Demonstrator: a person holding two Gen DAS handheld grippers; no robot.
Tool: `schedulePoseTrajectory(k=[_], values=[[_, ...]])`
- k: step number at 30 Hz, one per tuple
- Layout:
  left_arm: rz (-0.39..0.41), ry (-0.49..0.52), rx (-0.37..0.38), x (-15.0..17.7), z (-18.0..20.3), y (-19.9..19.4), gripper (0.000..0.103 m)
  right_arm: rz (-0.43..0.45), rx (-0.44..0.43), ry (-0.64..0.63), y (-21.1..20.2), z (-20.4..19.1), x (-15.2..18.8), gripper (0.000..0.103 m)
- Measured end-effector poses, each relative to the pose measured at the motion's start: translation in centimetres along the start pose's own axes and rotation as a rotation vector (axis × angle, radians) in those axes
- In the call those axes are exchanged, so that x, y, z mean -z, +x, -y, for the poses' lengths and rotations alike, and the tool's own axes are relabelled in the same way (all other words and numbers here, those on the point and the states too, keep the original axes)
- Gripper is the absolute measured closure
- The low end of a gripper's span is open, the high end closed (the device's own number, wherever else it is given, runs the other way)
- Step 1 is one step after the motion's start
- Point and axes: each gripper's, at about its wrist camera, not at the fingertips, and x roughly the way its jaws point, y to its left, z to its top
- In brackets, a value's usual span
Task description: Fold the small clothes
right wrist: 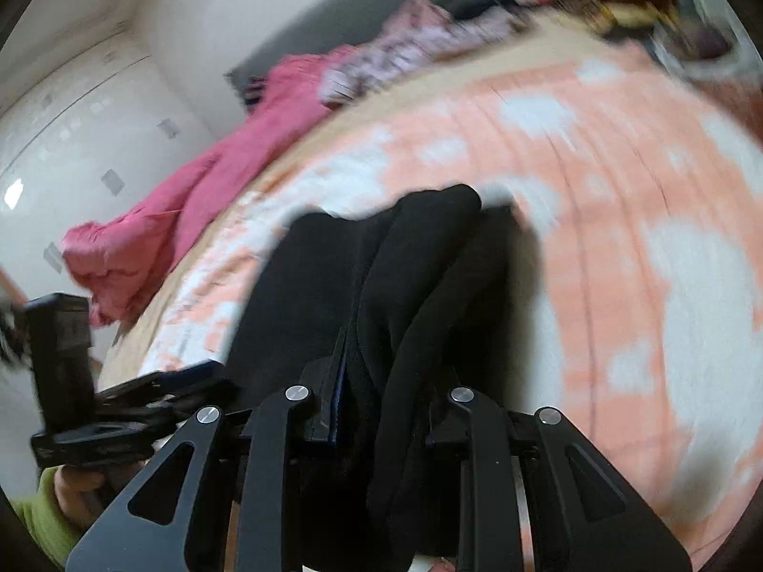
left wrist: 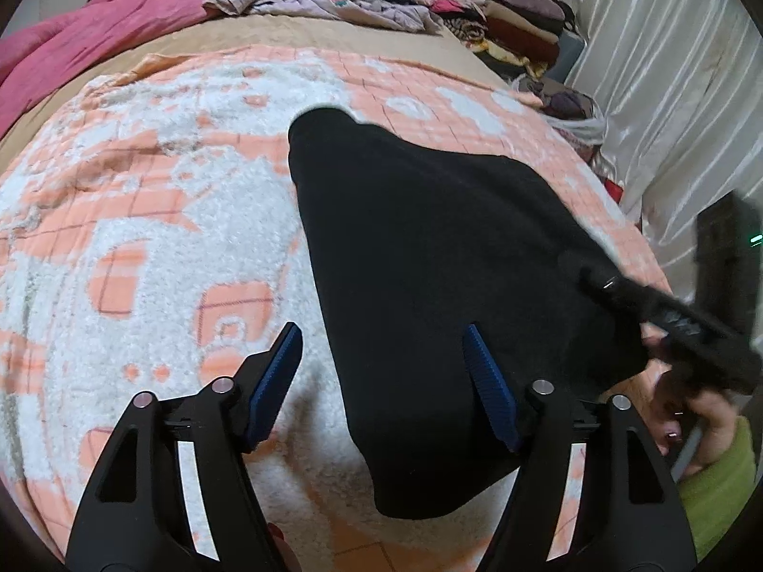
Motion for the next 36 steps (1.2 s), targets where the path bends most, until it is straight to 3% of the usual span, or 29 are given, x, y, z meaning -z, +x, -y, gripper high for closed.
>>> schedulePoseTrajectory(k=[3, 5, 12, 15, 17, 25, 28, 30, 31, 36], values=[[-0.005, 0.012, -0.007, 0.3, 0.2, 0.3, 0.039, 0.027, -0.045, 0.108, 0.3, 2.4, 1.3, 0.074], [-0.004, 0.016, -0.015, 0.3, 0.2, 0.3, 0.039, 0.044, -0.028, 0.12, 0.2, 2.3, 1.5, 0.066], [0.005, 0.017, -0.026, 0.4, 0.1, -0.5, 0.039, 0.104, 0.102, 0.045, -1.9, 0.1, 1.7, 0.056], [0.011, 0.015, -0.026, 0.4, 0.1, -0.9, 0.039, 0.126, 0.118, 0.032, -3.1, -0.4, 2.0, 0.044], [0.019, 0.016, -0.027, 0.3, 0.1, -1.1, 0.039, 0.139, 0.132, 0.022, -4.0, -0.7, 2.0, 0.031], [0.061, 0.002, -0.026, 0.3, -0.1, -3.0, 0.03, 0.243, 0.211, -0.063, -8.2, -3.8, 2.5, 0.007], [0.084, -0.004, -0.025, 0.3, -0.4, -4.1, 0.026, 0.283, 0.253, -0.1, -9.5, -5.2, 2.8, 0.006], [0.099, -0.008, -0.03, 0.3, -0.5, -4.8, 0.019, 0.307, 0.267, -0.122, -10.3, -6.0, 3.1, 0.005], [0.11, -0.009, -0.036, 0.3, -0.7, -5.3, 0.011, 0.315, 0.275, -0.127, -10.5, -6.3, 3.1, 0.005], [0.165, -0.006, -0.075, 0.6, -1.1, -7.3, 0.01, 0.367, 0.308, -0.187, -11.9, -8.3, 4.1, 0.005]])
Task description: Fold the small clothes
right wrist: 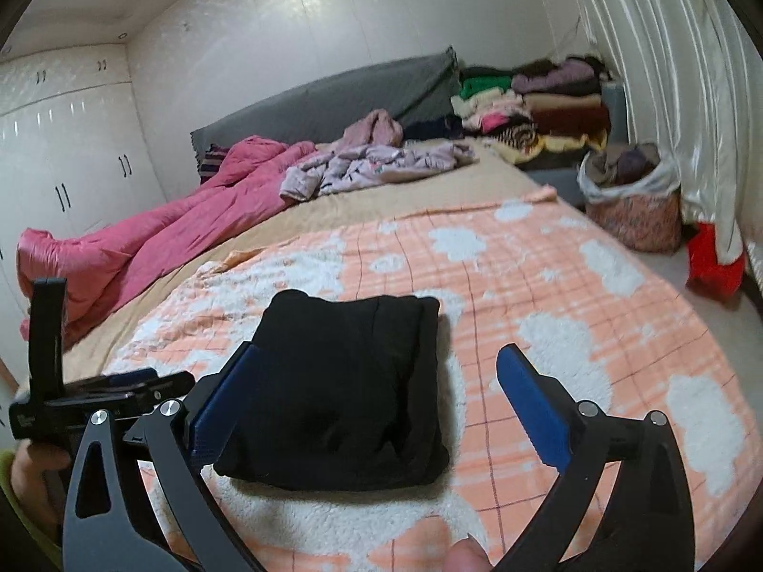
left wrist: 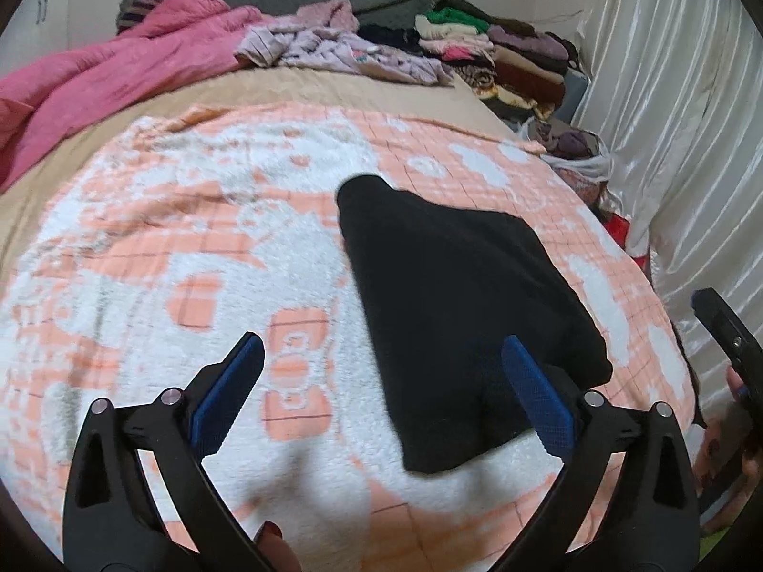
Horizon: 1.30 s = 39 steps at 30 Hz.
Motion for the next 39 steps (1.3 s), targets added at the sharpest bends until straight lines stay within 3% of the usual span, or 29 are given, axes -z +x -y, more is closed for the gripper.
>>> schedulePoseTrajectory(k=[12, 26, 39], values=[[0.084, 0.026, -0.034, 1.3, -1.3, -4.7, 0.01, 0.093, 0.079, -0.088, -3.7, -2.6, 1.4, 0.005], [0.129, 0.072, -0.066, 6.0, -1.7, -8.0, 0.01, 0.061, 0.102, -0.105, -6.0, -3.8, 5.1, 0.005], [0.088, 0.069, -0.106, 9.4, -2.0, -7.5, 0.01, 0.042, 0.15, -0.145, -6.3, -4.2, 8.5, 0.005]])
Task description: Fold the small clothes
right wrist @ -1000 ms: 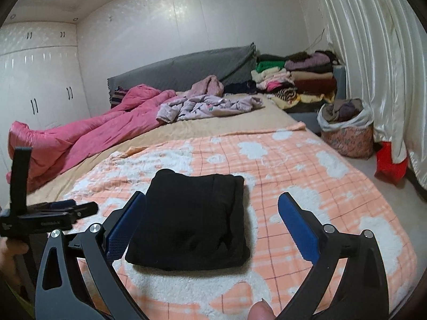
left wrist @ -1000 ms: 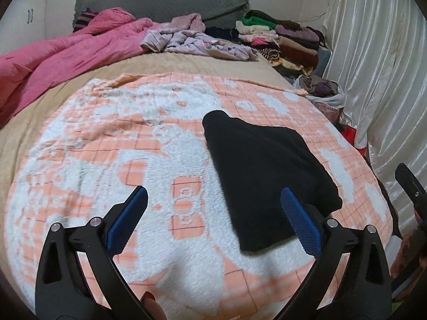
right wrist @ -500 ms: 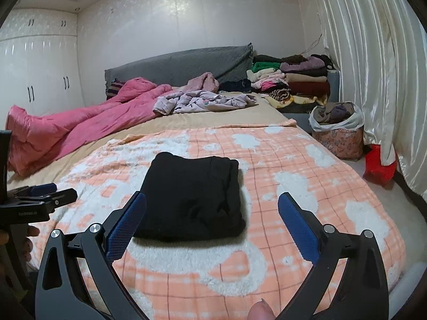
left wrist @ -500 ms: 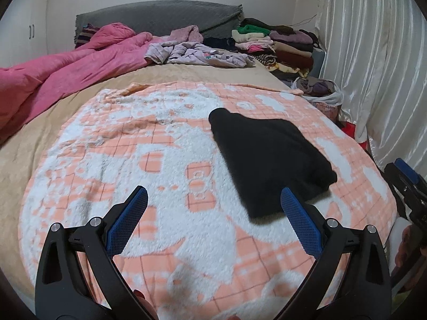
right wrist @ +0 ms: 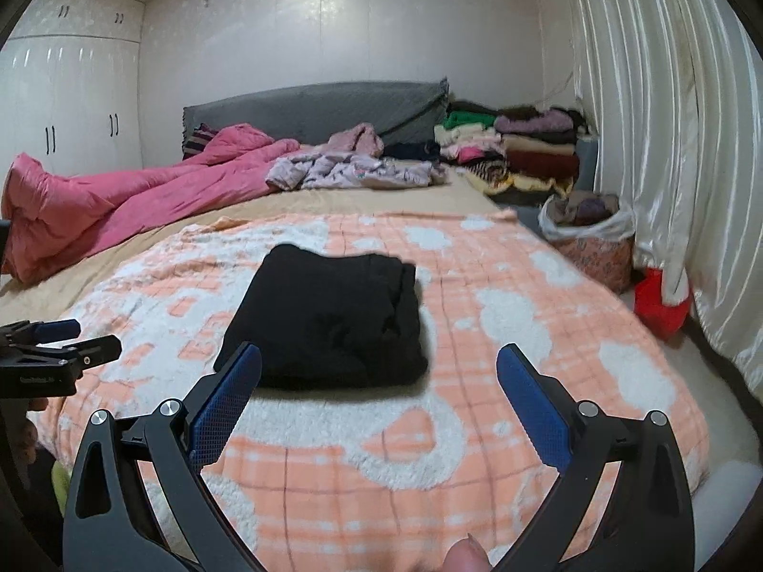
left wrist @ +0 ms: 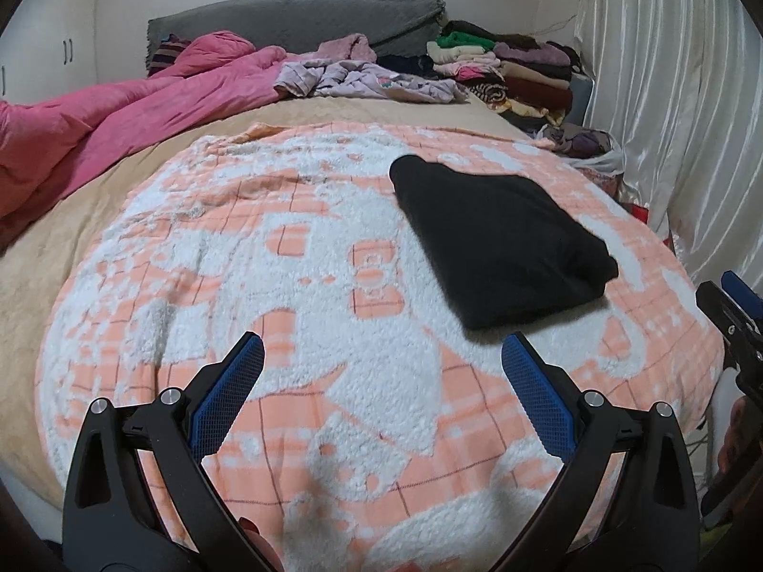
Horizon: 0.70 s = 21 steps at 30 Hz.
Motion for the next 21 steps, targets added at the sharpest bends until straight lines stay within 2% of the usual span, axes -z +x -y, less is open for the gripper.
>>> schedulePoseTrajectory(k=[10, 16, 21], values=[[-0.031, -0.007, 0.007, 1.5, 0.1, 1.3, 0.01, -0.066, 0.012, -0.011, 1.1, -0.6, 3.1, 0.004], [-0.057, -0.019, 0.005, 2.3, -0.1, 2.3, 0.01, -0.146, 0.014, 0.005, 3.0, -0.9, 4.6, 0.004], [-0.075, -0.037, -0.002, 2.6, -0.6, 2.8, 0.01, -0.161, 0.007, 0.003, 3.6, -1.1, 5.1, 0.004]])
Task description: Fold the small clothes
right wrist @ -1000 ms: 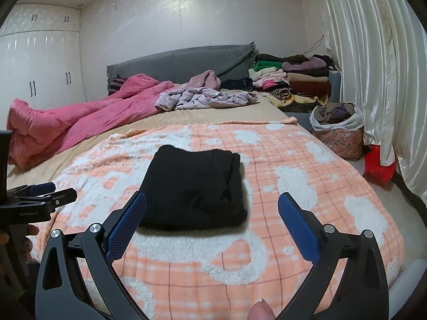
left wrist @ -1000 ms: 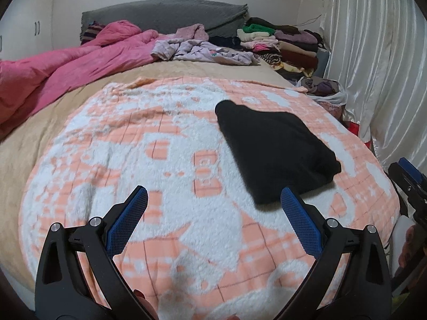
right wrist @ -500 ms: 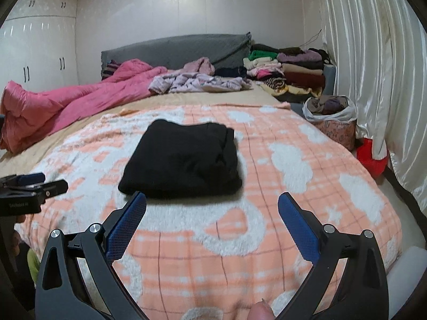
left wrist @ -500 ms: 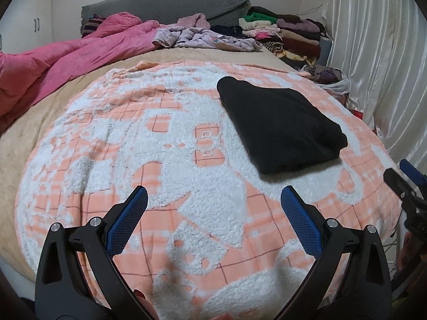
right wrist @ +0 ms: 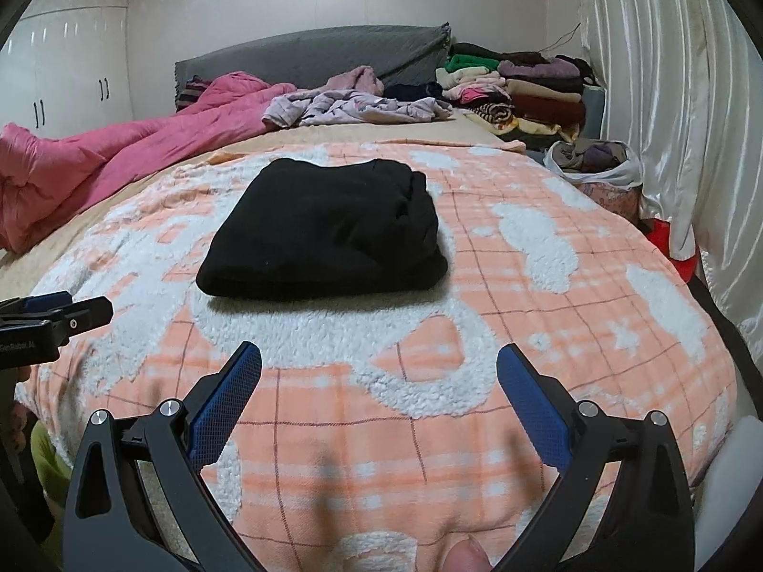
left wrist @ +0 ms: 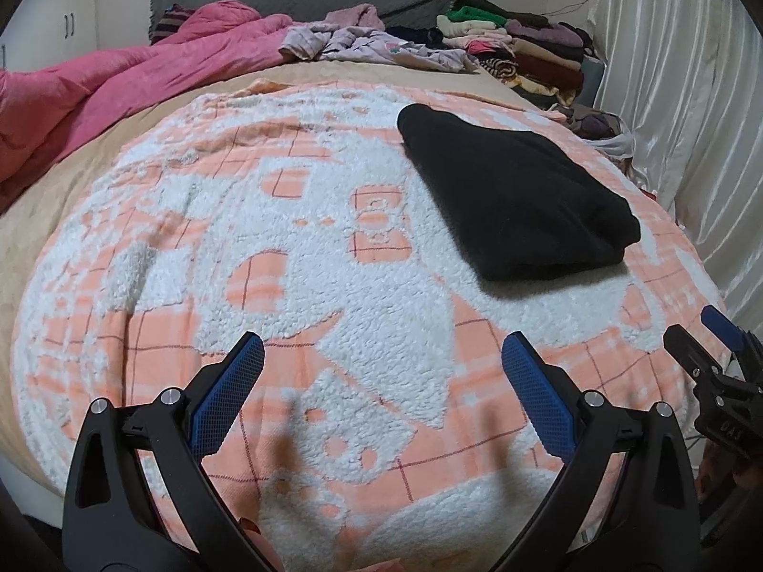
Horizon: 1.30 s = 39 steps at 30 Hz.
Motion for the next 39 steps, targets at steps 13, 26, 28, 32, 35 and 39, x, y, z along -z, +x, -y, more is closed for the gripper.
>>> schedulePoseTrajectory(k=[13, 26, 28, 32, 35, 39], values=[[-0.006, -0.008, -0.009, -0.07, -0.55, 0.17, 0.01, 0.0, -0.006, 0.001, 0.13, -0.1, -0.01, 0.004], [0.001, -0.01, -0.017, -0.21, -0.51, -0.28, 0.01, 0.001, -0.006, -0.003, 0.06, -0.24, -0.07, 0.004], [0.001, -0.01, -0.018, -0.21, -0.55, -0.34, 0.01, 0.001, -0.008, -0.003, 0.06, -0.24, -0.07, 0.004], [0.002, -0.01, -0.016, -0.25, -0.56, -0.39, 0.01, -0.001, -0.011, -0.005, 0.05, -0.38, -0.13, 0.004], [0.001, -0.009, -0.017, -0.24, -0.53, -0.34, 0.01, -0.002, -0.011, -0.005, 0.07, -0.39, -0.12, 0.004], [0.001, -0.008, -0.021, -0.25, -0.53, -0.39, 0.01, -0.007, -0.013, -0.004, 0.12, -0.47, -0.07, 0.004]])
